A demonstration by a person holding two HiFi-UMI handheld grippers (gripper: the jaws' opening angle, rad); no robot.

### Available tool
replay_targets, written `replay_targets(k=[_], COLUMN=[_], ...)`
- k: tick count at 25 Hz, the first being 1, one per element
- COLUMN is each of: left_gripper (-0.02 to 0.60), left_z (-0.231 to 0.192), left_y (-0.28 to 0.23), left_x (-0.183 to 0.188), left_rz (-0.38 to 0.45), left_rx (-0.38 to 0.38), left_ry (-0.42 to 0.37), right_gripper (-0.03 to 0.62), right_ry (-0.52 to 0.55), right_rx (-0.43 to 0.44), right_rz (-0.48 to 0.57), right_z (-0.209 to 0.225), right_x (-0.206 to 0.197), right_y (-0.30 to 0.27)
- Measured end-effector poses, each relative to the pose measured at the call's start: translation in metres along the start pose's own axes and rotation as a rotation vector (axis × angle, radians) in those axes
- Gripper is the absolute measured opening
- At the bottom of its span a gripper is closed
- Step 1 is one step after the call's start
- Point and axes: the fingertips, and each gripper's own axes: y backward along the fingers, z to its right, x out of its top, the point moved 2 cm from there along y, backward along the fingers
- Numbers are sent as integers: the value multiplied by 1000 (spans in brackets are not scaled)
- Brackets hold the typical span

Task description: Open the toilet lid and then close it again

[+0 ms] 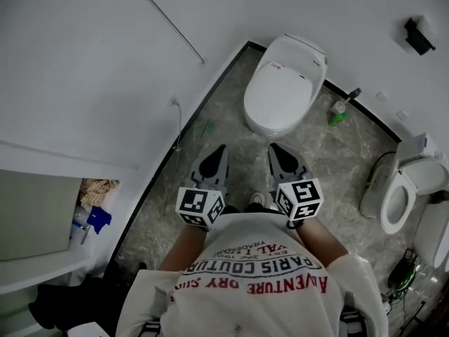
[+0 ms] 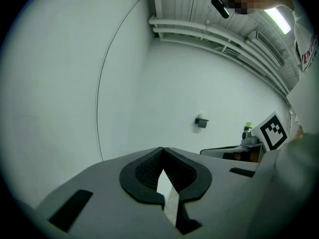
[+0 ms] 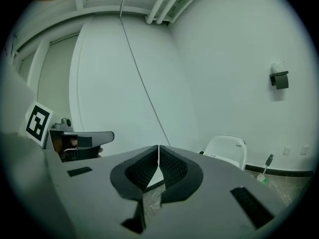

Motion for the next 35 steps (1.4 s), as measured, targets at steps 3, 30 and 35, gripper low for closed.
replay_targets(k=[3,30,35], left_gripper=[8,8,8], left_z=[-9,-147,-154], left_y=[-27,-346,-374], left_x=[4,-24,-66], left_rz=[-10,-217,-264], left_rx=[-4,-633,-643], left_ry=[2,-137,-119], right_gripper=[17,17,17], right_ry=[-13,-208,-188], right_rx=[-16,-474,-490], right_rz=[-6,-43,-43], right_z=[20,163,187], right_x=[4,4,-29], right_y=[-18,-265,-284])
